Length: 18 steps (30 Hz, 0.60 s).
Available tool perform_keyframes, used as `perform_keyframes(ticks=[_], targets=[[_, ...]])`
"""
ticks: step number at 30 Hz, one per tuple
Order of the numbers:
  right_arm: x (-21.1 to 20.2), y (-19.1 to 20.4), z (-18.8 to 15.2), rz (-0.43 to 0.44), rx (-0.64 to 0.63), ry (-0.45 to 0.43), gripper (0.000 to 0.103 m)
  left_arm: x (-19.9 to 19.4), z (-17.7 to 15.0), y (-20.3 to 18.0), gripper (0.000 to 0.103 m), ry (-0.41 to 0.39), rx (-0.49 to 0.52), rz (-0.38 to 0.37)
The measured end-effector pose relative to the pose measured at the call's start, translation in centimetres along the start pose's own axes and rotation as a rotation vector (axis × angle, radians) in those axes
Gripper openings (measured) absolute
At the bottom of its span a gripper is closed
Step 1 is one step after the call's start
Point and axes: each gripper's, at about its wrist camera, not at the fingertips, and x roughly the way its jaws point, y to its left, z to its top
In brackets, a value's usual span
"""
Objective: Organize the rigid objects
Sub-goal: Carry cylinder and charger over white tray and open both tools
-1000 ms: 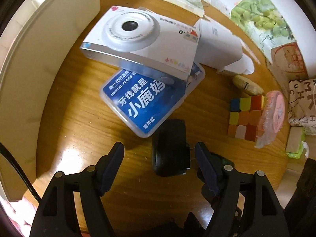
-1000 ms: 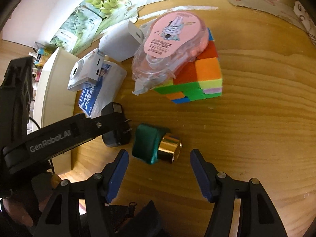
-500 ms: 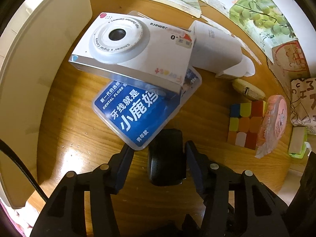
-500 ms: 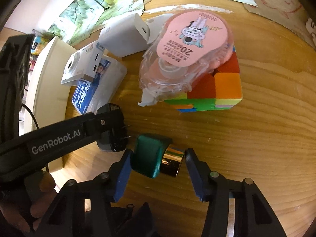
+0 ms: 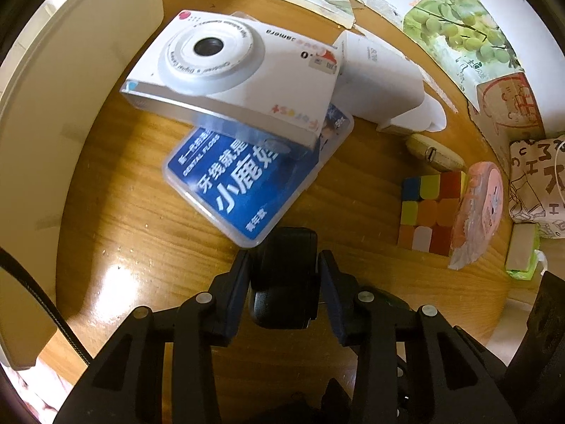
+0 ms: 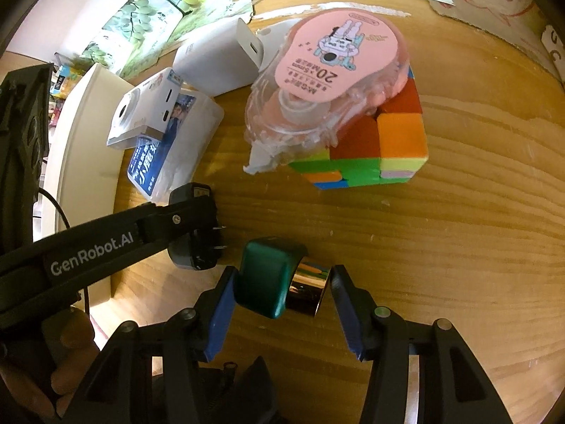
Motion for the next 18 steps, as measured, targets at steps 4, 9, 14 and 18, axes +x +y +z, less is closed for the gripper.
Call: perform_keyframes(ticks=[4, 9, 14, 18], targets=[[0.0, 0.0, -0.6, -0.013, 0.007, 0.009, 0.053, 0.0, -0.8, 0.5, 0.042, 0.008, -0.006, -0.005], [-0.1, -0.4, -1.6, -0.027, 0.033, 0.022, 0.053, -0.2, -1.8, 1.6, 0.042, 0.036, -0.032, -0.020], [-0.3, -1.0, -2.9, -0.037, 0.069, 0.031, 0.053, -0.2, -2.9, 2.6, 0.042, 0.045, -0.042, -0.022], [-0.6, -1.7, -4.2, -0.038, 0.107, 0.040, 0.053, -0.5, -4.2, 3.1, 0.042, 0.035, -0.032, -0.022]])
